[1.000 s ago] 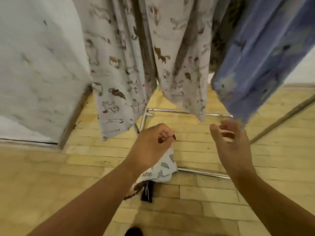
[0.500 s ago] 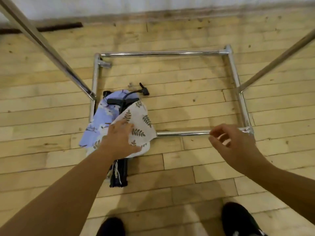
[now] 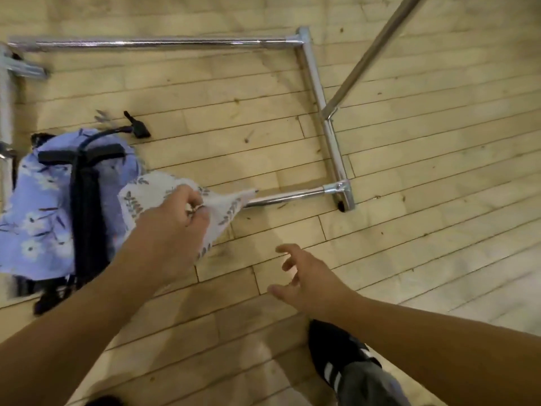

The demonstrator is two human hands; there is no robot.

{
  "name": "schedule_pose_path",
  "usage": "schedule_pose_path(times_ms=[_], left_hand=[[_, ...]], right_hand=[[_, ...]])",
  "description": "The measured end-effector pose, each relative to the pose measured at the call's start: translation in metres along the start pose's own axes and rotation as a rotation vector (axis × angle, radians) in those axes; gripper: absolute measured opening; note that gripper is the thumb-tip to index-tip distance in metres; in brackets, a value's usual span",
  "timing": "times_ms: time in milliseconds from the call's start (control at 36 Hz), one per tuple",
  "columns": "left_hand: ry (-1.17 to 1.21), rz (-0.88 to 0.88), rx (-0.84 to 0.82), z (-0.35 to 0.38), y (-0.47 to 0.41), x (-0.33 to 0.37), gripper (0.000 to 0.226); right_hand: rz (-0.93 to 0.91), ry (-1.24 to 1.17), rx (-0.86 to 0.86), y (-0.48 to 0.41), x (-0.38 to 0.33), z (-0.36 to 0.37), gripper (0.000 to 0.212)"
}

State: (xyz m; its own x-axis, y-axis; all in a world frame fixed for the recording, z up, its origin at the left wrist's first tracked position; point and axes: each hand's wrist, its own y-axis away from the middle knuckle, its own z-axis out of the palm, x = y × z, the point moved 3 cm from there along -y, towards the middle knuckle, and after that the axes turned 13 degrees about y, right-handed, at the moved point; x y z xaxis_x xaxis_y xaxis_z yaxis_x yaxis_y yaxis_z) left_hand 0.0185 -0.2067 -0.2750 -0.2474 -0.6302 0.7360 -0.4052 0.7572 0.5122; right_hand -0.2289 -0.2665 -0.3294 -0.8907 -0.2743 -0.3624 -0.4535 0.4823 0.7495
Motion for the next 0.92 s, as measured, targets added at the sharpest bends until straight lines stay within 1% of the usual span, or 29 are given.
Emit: schedule_pose_path(times_ms=[28, 56, 83, 111, 139, 194, 222, 250, 278, 306, 333, 417, 444, 472, 528, 556, 611, 667, 694, 722, 778, 833, 861, 917], left_hand=[[0.003, -0.021, -0.065, 0.010, -0.001, 0.005, 0.012], [0.028, -0.039, -0.131, 0.019, 0.000, 0.013, 0.014], [0.097, -0.074, -0.191, 0.027, 0.001, 0.018, 0.016], [0.205, -0.116, -0.242, 0.034, 0.003, 0.023, 0.018], [0.326, -0.174, -0.281, 0.039, 0.005, 0.025, 0.020], [0.530, -0.278, -0.315, 0.049, 0.006, 0.026, 0.021], [0.591, -0.314, -0.284, 0.051, 0.005, 0.024, 0.020], [0.640, -0.347, -0.226, 0.051, 0.004, 0.020, 0.019], [0.680, -0.365, -0.158, 0.050, 0.003, 0.015, 0.019], [0.676, -0.375, -0.093, 0.050, 0.000, 0.008, 0.018], [0.619, -0.361, -0.056, 0.050, -0.002, 0.002, 0.017], [0.273, -0.247, 0.036, 0.051, -0.005, -0.014, 0.013], [0.236, -0.203, 0.061, 0.051, -0.005, -0.016, 0.013], [0.240, -0.168, 0.061, 0.052, -0.004, -0.018, 0.022], [0.332, -0.200, -0.014, 0.062, -0.002, -0.019, 0.052], [0.368, -0.270, -0.063, 0.071, -0.001, -0.022, 0.065], [0.433, -0.447, -0.175, 0.088, 0.006, -0.028, 0.082], [0.535, -0.594, -0.312, 0.103, 0.019, -0.031, 0.086], [0.598, -0.654, -0.364, 0.107, 0.025, -0.032, 0.082], [0.664, -0.688, -0.369, 0.110, 0.031, -0.027, 0.072], [0.791, -0.709, -0.287, 0.116, 0.037, -0.024, 0.054], [0.921, -0.693, -0.249, 0.118, 0.039, -0.015, 0.051], [0.955, -0.676, -0.228, 0.119, 0.040, -0.014, 0.046], [0.930, -0.621, -0.137, 0.115, 0.035, -0.019, 0.027]], right_hand=[[0.005, -0.061, 0.000, 0.000, -0.001, -0.002, 0.092], [0.002, -0.107, 0.006, -0.001, -0.003, -0.004, 0.103], [-0.010, -0.150, 0.028, -0.003, -0.005, -0.005, 0.105], [-0.035, -0.194, 0.048, -0.005, -0.007, -0.008, 0.099], [-0.073, -0.236, 0.074, -0.007, -0.008, -0.009, 0.086], [-0.107, -0.286, 0.096, -0.010, -0.004, -0.012, 0.054], [-0.097, -0.310, 0.086, -0.010, -0.005, -0.016, 0.037], [-0.078, -0.352, 0.070, -0.008, -0.006, -0.020, 0.027], [-0.051, -0.401, 0.066, -0.008, -0.006, -0.024, 0.029], [-0.026, -0.455, 0.069, -0.009, -0.004, -0.028, 0.036], [0.004, -0.500, 0.078, -0.008, -0.001, -0.032, 0.040], [0.093, -0.599, 0.109, -0.008, 0.012, -0.042, 0.045], [0.133, -0.646, 0.111, -0.006, 0.017, -0.044, 0.045], [0.173, -0.719, 0.112, -0.005, 0.022, -0.045, 0.043], [0.268, -0.925, 0.108, -0.004, 0.030, -0.048, 0.039], [0.331, -1.029, 0.106, -0.003, 0.033, -0.051, 0.038], [0.460, -1.180, 0.103, -0.002, 0.036, -0.055, 0.040], [0.539, -1.248, 0.089, -0.002, 0.037, -0.057, 0.046], [0.549, -1.271, 0.067, -0.003, 0.036, -0.056, 0.049], [0.546, -1.276, 0.038, -0.003, 0.034, -0.055, 0.052], [0.530, -1.247, -0.023, -0.004, 0.026, -0.051, 0.056], [0.494, -1.182, -0.093, -0.005, 0.015, -0.046, 0.057], [0.469, -1.139, -0.118, -0.005, 0.011, -0.042, 0.056], [0.431, -1.012, -0.101, -0.006, 0.010, -0.036, 0.050]])
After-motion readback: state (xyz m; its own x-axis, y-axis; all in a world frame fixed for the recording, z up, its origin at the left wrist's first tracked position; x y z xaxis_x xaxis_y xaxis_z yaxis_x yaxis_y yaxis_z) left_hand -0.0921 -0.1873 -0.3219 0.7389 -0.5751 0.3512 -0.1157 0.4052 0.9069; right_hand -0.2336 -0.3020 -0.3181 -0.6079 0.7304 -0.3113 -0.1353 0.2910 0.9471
